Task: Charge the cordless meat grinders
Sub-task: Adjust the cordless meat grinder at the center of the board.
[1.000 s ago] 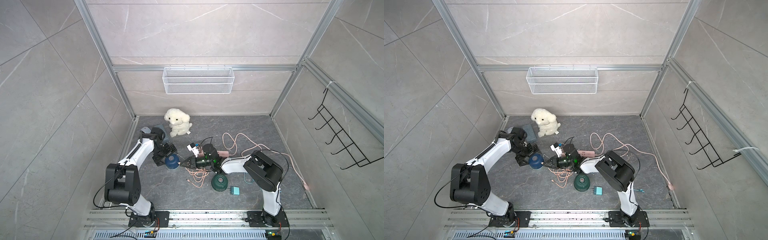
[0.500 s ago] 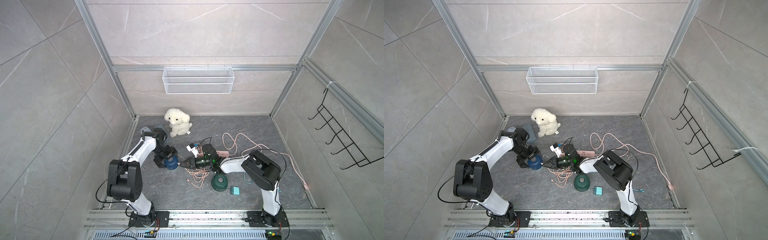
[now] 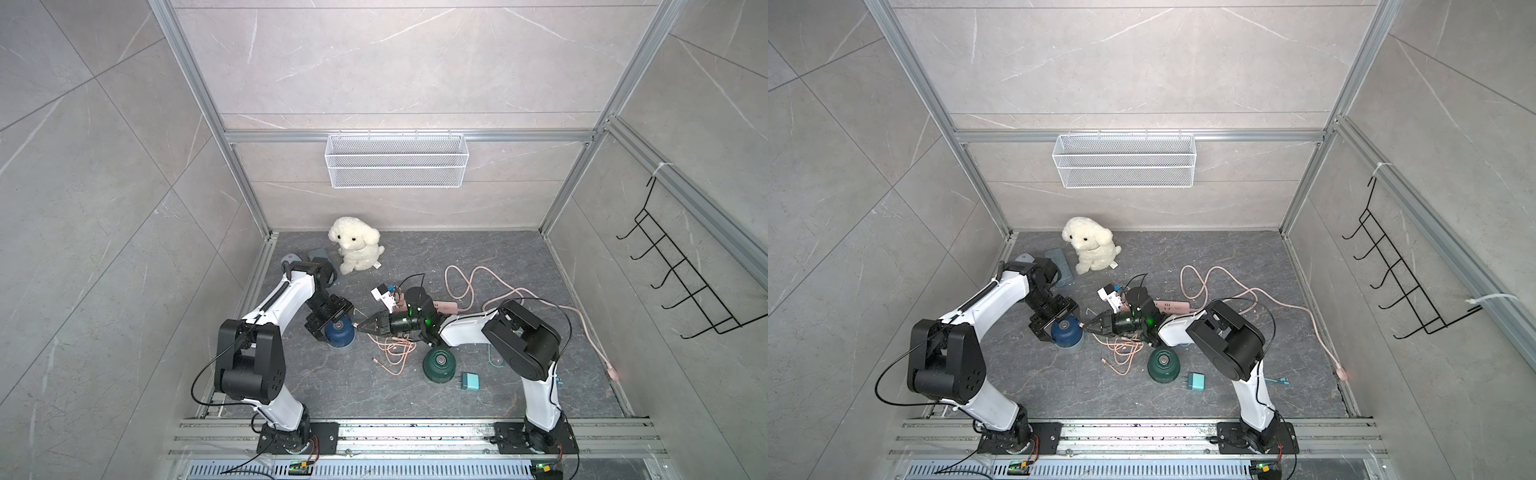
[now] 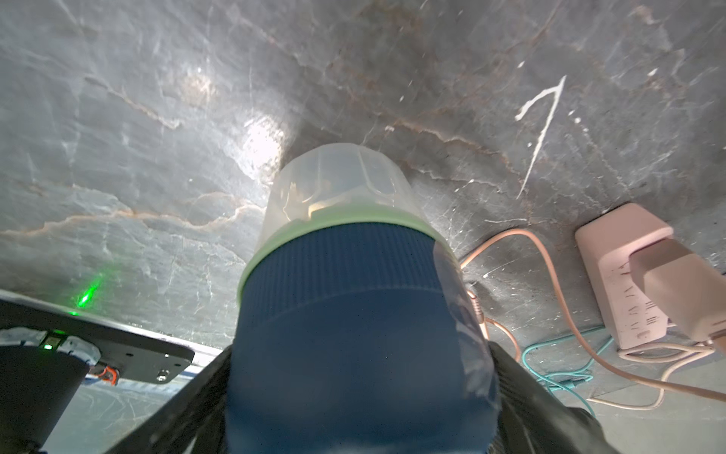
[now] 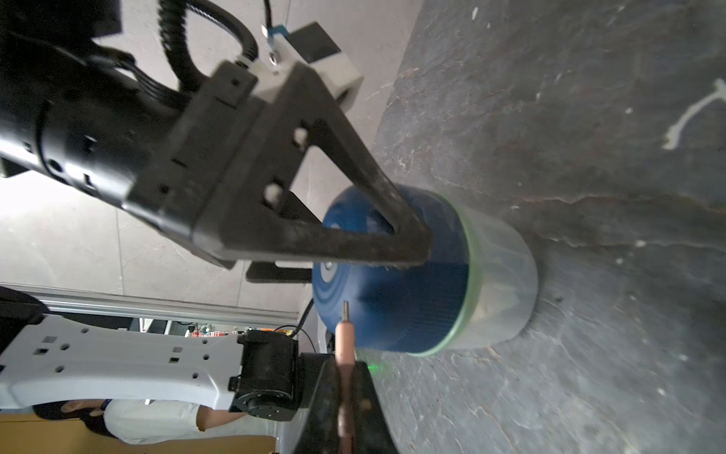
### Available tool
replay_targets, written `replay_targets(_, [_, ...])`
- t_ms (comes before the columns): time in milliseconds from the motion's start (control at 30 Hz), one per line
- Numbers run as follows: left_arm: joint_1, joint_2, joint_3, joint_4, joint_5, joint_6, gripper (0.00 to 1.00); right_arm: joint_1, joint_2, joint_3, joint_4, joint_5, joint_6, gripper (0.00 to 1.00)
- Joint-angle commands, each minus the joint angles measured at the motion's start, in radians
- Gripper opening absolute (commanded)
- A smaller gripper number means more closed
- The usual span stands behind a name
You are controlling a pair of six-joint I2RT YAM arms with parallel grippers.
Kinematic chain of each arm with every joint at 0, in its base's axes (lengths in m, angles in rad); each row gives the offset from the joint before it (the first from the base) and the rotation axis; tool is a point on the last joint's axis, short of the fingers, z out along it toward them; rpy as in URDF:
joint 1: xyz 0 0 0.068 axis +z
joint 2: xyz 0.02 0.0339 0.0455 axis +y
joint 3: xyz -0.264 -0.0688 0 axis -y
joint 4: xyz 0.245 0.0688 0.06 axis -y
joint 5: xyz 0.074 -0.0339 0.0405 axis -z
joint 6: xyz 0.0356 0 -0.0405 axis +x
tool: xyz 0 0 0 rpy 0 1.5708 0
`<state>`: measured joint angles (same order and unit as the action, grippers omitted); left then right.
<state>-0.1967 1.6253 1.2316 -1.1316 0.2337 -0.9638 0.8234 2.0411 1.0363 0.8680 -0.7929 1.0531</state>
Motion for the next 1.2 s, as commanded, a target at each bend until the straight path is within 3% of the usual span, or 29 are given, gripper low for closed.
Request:
replay_targets(0, [-0.001,-0.035,-0.043,-0.043,-0.055,-0.076,0.56,-0.017,0.055,0.024,0.172,-0.053,0.102,0.0])
replay_targets(300, [-0.002,-0.203,-0.23,0.173,-0.166,-0.265,0.53,-0.025,0.068,0.016,0.197,-0.11,0.131,0.0])
replay_targets(467, [-0.001,-0.223,-0.236,0.219,-0.207,-0.192,0.53,-0.023,0.069,0.012,0.149,-0.146,0.109,0.0])
replay_targets(667, [-0.001,-0.182,-0.221,0.283,-0.146,-0.052,0.53,-0.011,0.055,0.008,0.069,-0.139,0.053,0.0])
replay_targets(1167, [-0.001,-0.133,-0.195,0.283,-0.134,-0.057,0.52,0.024,0.068,0.005,0.083,-0.085,0.04,0.0])
